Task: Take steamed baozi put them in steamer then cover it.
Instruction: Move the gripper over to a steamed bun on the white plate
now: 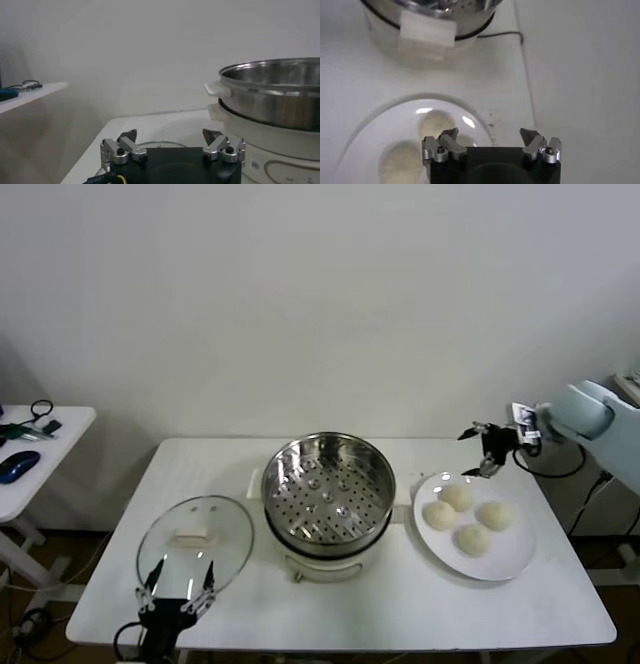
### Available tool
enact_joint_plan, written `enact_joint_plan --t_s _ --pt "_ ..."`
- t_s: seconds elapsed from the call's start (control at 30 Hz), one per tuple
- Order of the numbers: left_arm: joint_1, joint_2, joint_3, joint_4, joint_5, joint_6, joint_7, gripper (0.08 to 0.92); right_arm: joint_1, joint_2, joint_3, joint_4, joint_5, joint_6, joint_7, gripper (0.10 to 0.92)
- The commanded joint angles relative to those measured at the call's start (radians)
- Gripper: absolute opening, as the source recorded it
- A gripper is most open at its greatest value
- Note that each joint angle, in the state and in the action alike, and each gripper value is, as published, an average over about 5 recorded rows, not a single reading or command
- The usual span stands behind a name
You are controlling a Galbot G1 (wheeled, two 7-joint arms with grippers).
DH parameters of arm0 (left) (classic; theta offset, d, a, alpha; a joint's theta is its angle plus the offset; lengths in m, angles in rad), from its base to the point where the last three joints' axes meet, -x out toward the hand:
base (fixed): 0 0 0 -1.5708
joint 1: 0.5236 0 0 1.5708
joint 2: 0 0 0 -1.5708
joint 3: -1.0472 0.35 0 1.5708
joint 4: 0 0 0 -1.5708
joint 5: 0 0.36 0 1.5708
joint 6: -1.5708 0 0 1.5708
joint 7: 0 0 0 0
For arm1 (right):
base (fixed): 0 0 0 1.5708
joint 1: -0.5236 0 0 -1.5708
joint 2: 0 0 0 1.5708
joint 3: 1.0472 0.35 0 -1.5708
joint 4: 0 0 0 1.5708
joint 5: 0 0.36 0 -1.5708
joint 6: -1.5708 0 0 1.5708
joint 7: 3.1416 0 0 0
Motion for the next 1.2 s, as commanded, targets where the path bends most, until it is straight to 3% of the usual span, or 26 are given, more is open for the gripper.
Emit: enact_joint_plan --t_s 0.03,0.53,1.2 --pt "0.001 0.002 -0.003 -0.005 0.001 0.002 0.006 0.823 0.14 0.117 -0.256 -0.143 -0.046 -0.033 -0.079 0.823" --pt "-0.018 -0.002 -0.012 0.018 0.0 0.009 0.009 0.823 -0.099 0.267 -0.06 -0.351 -0.129 0.012 -0.063 0.823" --pt "-0.014 -0.005 -0.015 0.032 0.001 0.005 0.006 0.823 -0.203 0.335 0.048 -0.476 -0.186 0.041 -0.029 0.798"
